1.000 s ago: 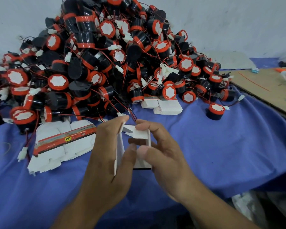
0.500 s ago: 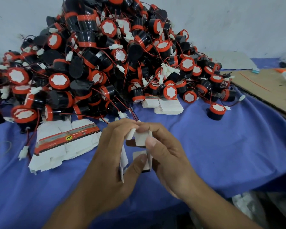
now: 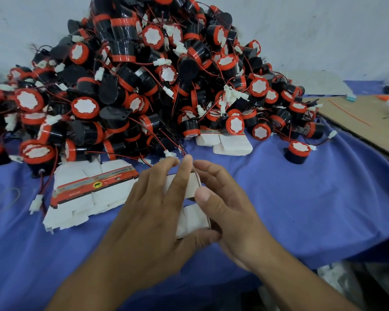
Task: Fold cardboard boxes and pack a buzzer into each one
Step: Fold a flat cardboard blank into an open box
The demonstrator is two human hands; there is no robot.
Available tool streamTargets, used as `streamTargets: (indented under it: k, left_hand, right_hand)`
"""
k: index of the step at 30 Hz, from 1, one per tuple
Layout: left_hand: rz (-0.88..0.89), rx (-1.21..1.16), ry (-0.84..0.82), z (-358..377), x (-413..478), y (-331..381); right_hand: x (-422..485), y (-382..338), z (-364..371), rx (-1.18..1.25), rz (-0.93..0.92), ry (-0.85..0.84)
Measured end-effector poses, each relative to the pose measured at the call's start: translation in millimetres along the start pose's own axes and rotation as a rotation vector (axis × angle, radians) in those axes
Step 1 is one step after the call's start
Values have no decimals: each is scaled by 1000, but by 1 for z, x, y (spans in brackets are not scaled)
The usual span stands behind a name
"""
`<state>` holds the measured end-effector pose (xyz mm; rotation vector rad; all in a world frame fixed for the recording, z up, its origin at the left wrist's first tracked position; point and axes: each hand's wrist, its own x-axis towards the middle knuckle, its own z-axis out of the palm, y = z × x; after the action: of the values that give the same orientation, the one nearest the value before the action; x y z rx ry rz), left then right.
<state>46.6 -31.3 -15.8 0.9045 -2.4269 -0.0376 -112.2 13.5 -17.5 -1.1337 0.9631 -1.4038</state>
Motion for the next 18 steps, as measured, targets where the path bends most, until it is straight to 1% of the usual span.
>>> streamTargets:
  k: [3, 7, 10, 14, 18]
  left_hand:
    - [-18, -69, 26, 4, 0, -4]
    - [-65, -138, 60, 7, 1, -10]
    - [-72, -163, 71, 10, 0, -10]
    - [-72, -171, 129, 13, 1, -6]
    - [-35, -170, 175, 17, 1, 0]
  right_hand:
    - [1, 4, 1, 0, 36, -67]
    - [3, 6, 3, 54, 145, -107]
    - [5, 8, 3, -13, 141, -86]
    - [4, 5, 4, -66, 137, -84]
    - [1, 2, 0, -156, 120, -69]
